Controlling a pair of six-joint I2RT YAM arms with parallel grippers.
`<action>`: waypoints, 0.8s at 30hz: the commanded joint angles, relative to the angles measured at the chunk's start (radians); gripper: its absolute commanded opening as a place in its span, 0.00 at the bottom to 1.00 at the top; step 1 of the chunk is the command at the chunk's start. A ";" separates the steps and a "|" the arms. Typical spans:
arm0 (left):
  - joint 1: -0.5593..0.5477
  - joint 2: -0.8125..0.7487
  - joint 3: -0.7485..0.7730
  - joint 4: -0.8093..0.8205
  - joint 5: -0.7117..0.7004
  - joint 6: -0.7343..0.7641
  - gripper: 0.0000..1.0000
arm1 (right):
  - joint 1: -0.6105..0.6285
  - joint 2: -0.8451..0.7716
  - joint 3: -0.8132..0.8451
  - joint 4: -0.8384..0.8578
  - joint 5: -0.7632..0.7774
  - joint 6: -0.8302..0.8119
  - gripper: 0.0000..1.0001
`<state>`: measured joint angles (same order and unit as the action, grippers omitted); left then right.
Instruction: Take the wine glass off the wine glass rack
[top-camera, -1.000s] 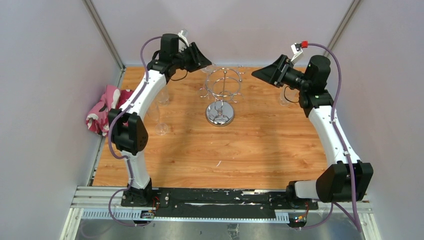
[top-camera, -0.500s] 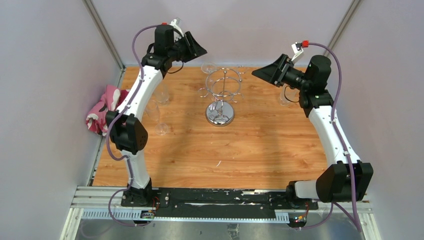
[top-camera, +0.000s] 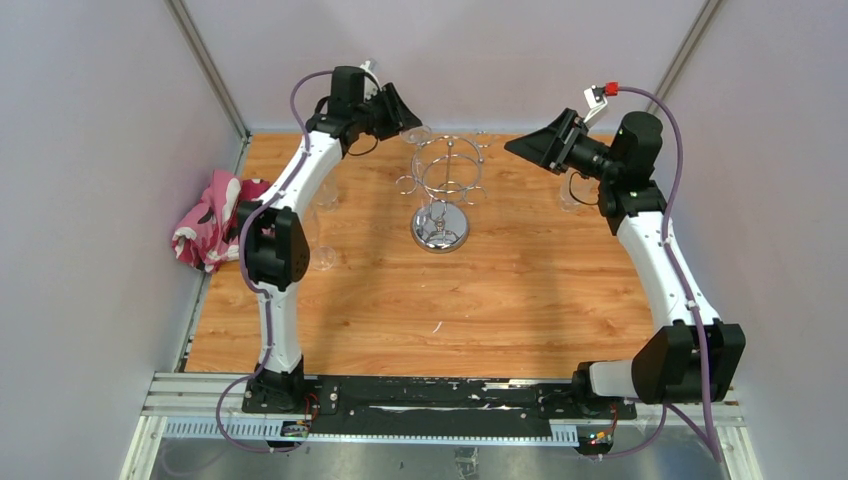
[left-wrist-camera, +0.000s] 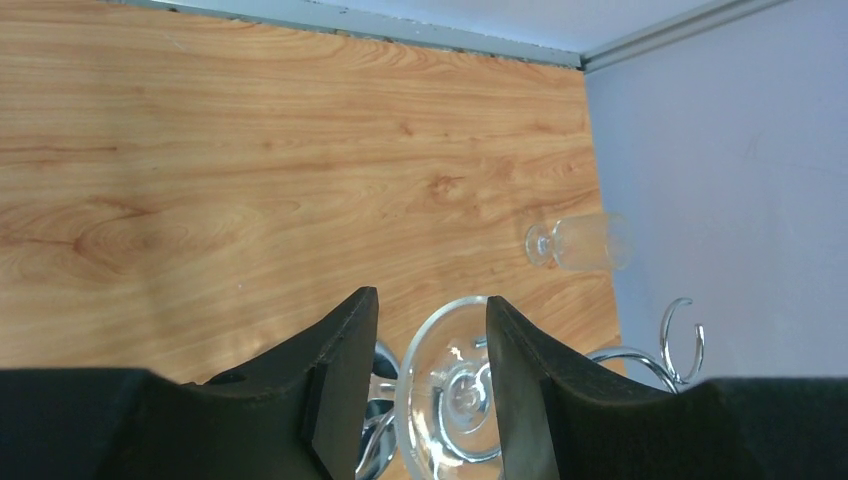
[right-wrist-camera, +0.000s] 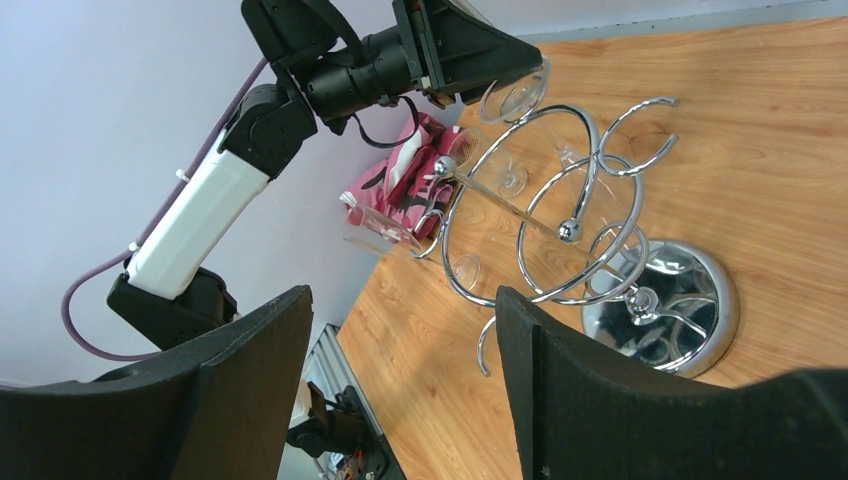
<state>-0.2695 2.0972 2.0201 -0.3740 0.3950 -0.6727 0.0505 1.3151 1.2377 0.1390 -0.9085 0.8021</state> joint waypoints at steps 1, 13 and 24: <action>-0.002 -0.037 -0.011 0.036 0.037 -0.004 0.49 | -0.018 0.008 -0.021 0.051 -0.022 0.025 0.72; -0.003 -0.140 -0.129 0.034 0.074 0.018 0.47 | -0.030 0.012 -0.021 0.060 -0.027 0.042 0.72; -0.006 -0.185 -0.215 0.129 0.127 -0.012 0.44 | -0.030 0.009 -0.032 0.076 -0.028 0.054 0.71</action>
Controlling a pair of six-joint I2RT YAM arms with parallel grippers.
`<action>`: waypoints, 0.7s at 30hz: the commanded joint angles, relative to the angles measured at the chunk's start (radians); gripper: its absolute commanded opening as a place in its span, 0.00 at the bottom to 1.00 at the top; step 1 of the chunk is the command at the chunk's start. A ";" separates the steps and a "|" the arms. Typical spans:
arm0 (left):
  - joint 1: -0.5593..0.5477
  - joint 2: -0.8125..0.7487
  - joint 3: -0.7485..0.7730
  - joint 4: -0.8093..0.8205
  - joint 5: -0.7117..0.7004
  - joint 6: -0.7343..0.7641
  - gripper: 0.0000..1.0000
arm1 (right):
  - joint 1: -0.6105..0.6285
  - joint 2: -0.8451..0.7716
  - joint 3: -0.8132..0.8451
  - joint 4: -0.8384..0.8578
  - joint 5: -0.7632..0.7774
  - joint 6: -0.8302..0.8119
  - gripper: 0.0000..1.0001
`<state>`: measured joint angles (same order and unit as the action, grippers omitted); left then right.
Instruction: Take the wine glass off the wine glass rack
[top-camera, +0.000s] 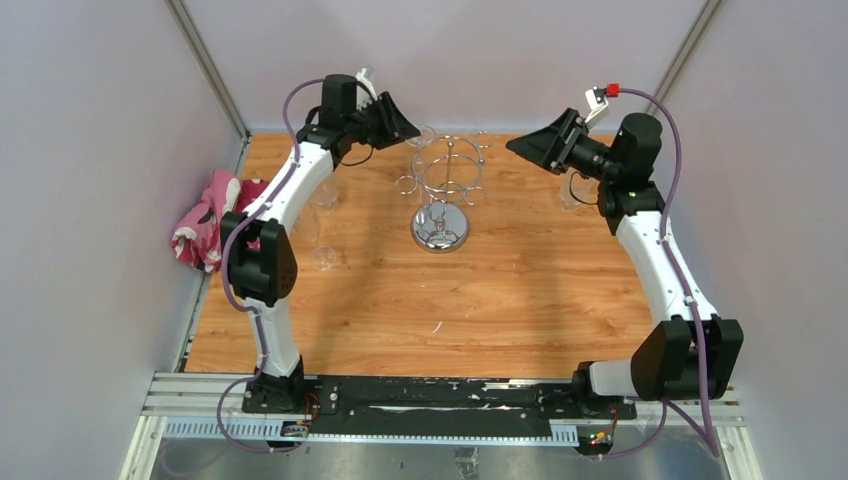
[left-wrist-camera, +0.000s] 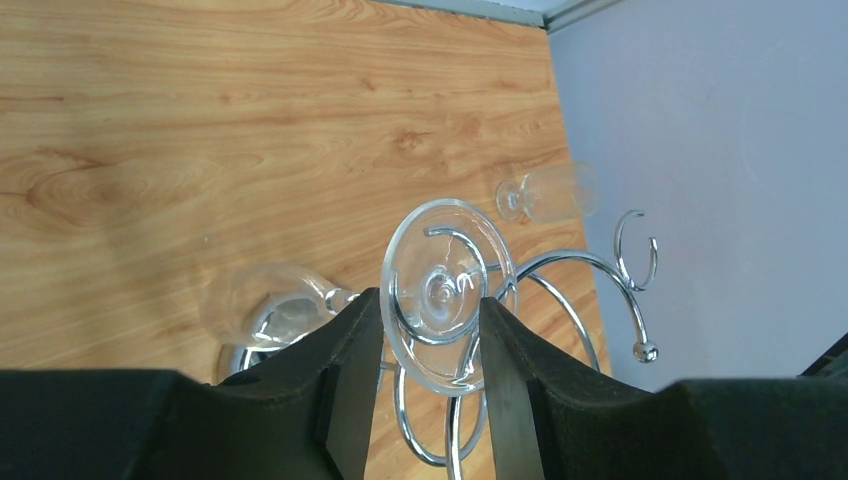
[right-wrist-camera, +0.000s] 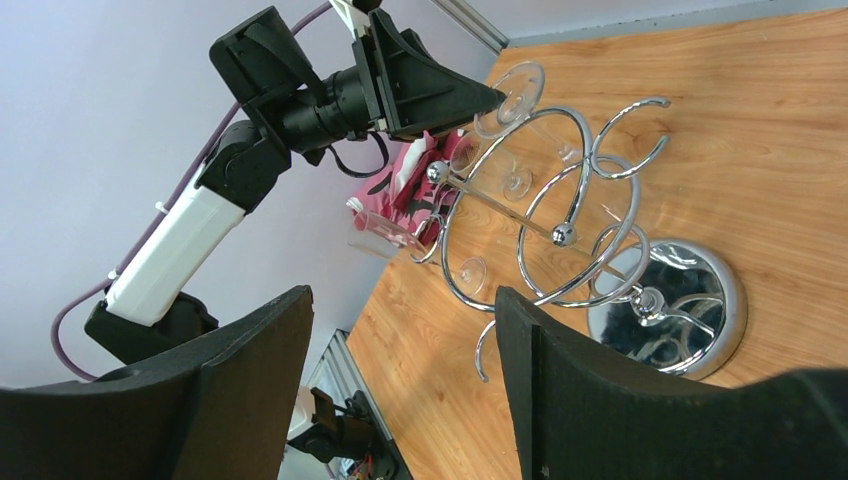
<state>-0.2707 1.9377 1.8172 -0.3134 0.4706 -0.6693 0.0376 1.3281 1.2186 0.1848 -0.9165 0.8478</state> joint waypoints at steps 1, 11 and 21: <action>-0.007 -0.023 -0.011 0.077 0.058 -0.021 0.44 | -0.018 -0.004 -0.013 0.030 -0.021 0.007 0.71; -0.019 -0.074 0.000 0.057 0.044 -0.014 0.44 | -0.018 0.002 -0.019 0.043 -0.025 0.017 0.71; -0.021 -0.072 -0.012 0.027 0.100 -0.012 0.43 | -0.017 0.012 -0.022 0.054 -0.034 0.034 0.71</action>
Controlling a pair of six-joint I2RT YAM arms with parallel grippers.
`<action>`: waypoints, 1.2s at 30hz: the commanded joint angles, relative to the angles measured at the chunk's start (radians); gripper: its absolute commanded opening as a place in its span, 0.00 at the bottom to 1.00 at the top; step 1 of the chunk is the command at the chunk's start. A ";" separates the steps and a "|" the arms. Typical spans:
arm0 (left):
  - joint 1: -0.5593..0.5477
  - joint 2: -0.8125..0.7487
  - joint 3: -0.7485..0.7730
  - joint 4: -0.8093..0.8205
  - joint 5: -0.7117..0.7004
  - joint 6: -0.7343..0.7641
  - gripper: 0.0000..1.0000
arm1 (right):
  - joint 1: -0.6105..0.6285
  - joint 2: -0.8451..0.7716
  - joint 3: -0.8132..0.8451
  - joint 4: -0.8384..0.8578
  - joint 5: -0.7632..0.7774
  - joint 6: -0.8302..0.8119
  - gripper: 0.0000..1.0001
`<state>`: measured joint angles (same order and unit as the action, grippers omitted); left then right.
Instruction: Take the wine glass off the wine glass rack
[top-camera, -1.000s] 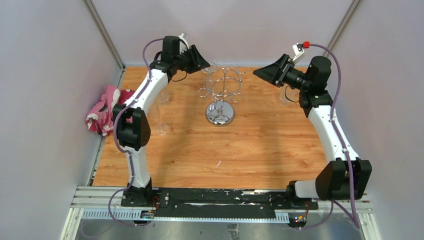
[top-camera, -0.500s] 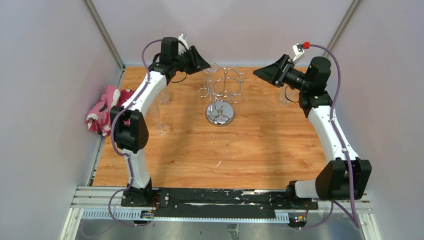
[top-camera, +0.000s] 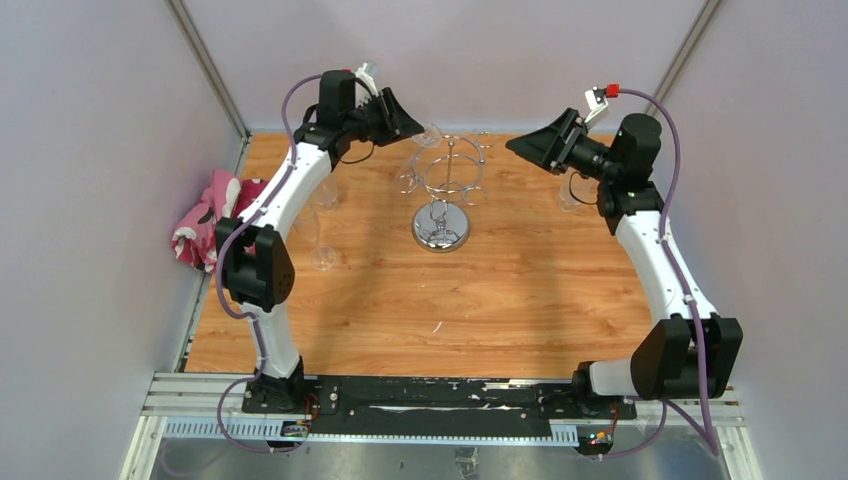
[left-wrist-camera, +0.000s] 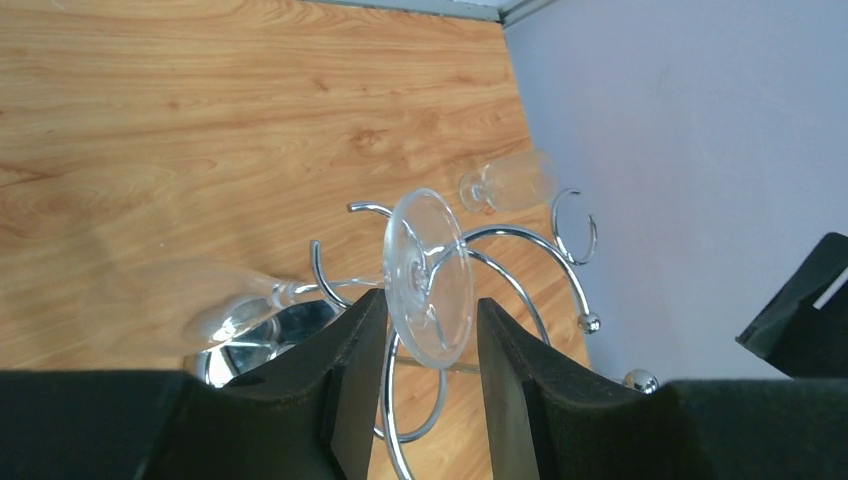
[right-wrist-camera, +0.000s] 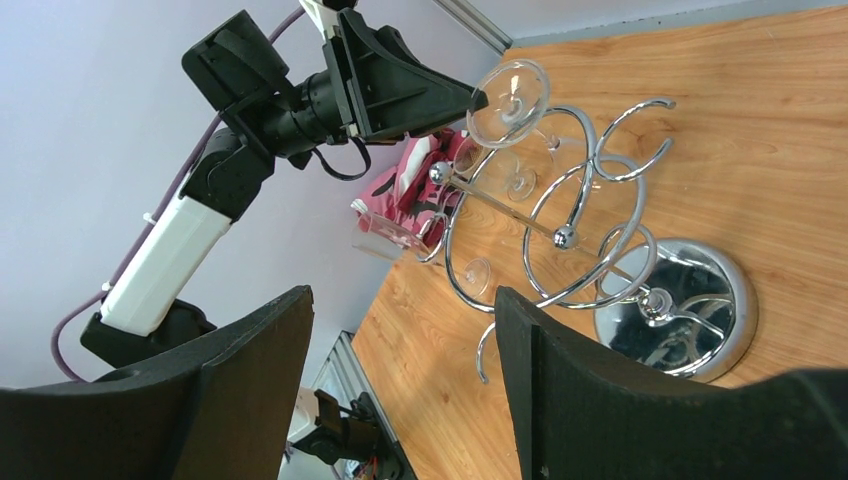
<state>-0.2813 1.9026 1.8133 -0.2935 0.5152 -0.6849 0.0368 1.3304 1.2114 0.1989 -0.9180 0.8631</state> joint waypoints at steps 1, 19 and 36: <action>-0.010 -0.033 -0.008 0.002 0.060 0.007 0.43 | -0.018 0.012 -0.016 0.044 -0.034 0.023 0.71; -0.016 0.020 -0.053 0.073 0.081 -0.010 0.40 | -0.027 0.025 -0.036 0.099 -0.053 0.071 0.71; -0.004 -0.029 0.170 -0.136 -0.152 0.116 0.49 | -0.028 0.037 -0.052 0.152 -0.067 0.106 0.71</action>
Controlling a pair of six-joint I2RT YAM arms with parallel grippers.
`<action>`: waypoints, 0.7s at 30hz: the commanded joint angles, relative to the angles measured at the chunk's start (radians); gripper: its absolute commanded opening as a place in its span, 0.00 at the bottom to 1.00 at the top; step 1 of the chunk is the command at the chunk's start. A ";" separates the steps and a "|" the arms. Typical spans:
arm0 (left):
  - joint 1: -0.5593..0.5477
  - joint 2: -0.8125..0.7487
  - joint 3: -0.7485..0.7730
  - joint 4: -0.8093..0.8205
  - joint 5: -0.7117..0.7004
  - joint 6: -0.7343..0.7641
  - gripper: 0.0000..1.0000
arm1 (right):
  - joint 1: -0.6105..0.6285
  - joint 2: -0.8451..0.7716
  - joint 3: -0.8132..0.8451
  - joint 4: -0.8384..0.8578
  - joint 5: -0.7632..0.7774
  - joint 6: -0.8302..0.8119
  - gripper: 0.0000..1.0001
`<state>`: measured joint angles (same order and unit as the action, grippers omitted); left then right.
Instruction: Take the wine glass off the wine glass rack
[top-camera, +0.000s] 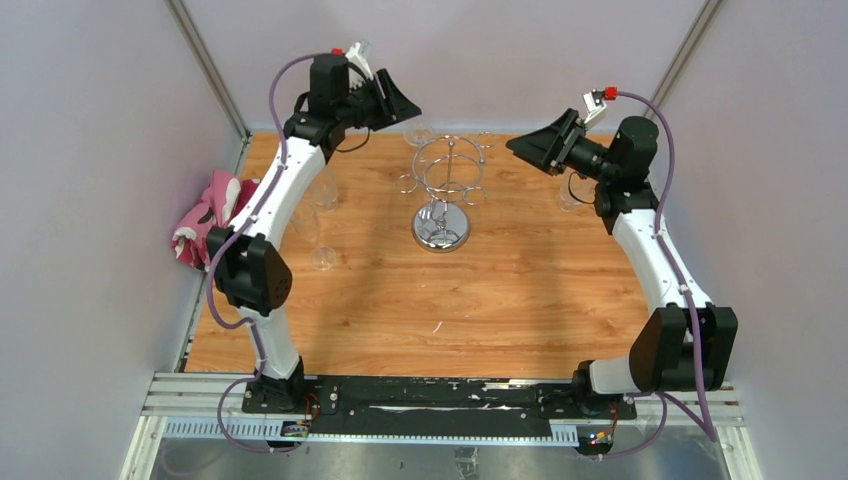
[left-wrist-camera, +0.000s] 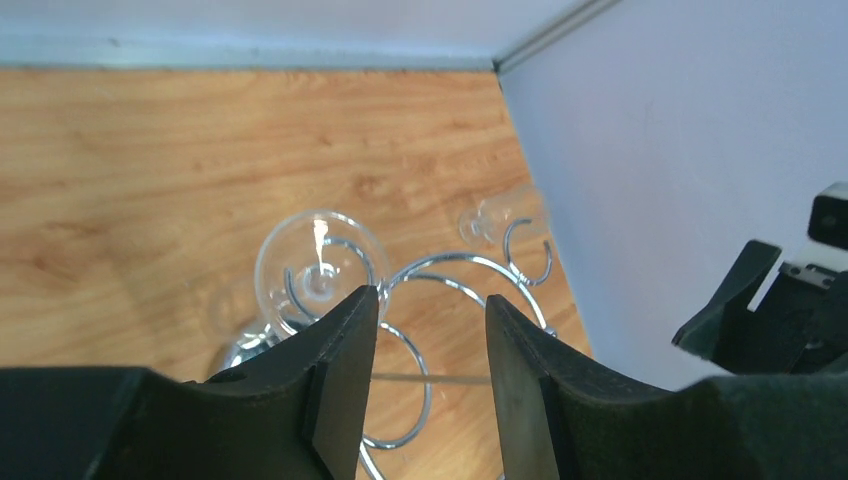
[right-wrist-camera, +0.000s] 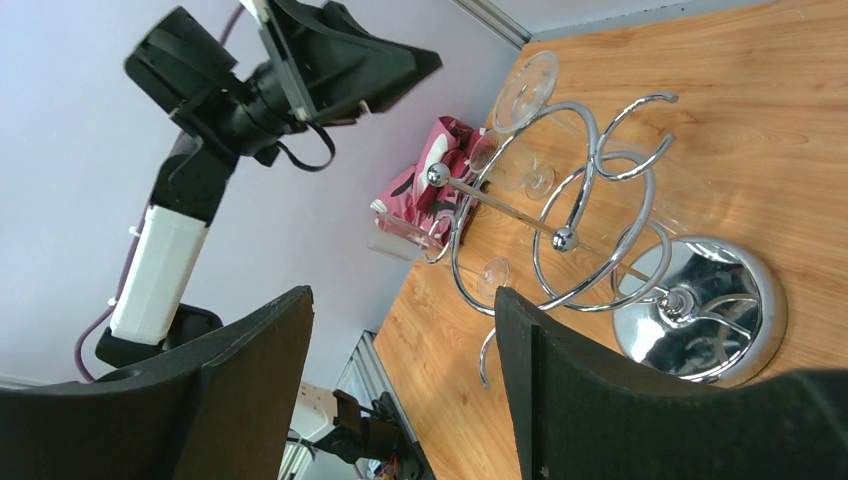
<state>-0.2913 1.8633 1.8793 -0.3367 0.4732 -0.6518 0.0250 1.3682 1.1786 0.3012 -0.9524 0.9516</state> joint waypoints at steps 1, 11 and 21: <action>0.009 0.031 0.121 -0.098 -0.117 0.089 0.49 | -0.016 -0.003 -0.020 0.050 -0.034 0.016 0.71; 0.014 0.196 0.179 -0.095 -0.141 0.107 0.49 | -0.016 -0.012 -0.022 0.044 -0.028 0.004 0.71; 0.013 0.184 0.120 -0.038 -0.083 0.081 0.48 | -0.016 -0.002 -0.022 0.048 -0.022 0.009 0.71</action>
<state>-0.2783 2.0895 2.0361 -0.3977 0.3676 -0.5751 0.0250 1.3682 1.1675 0.3218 -0.9607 0.9550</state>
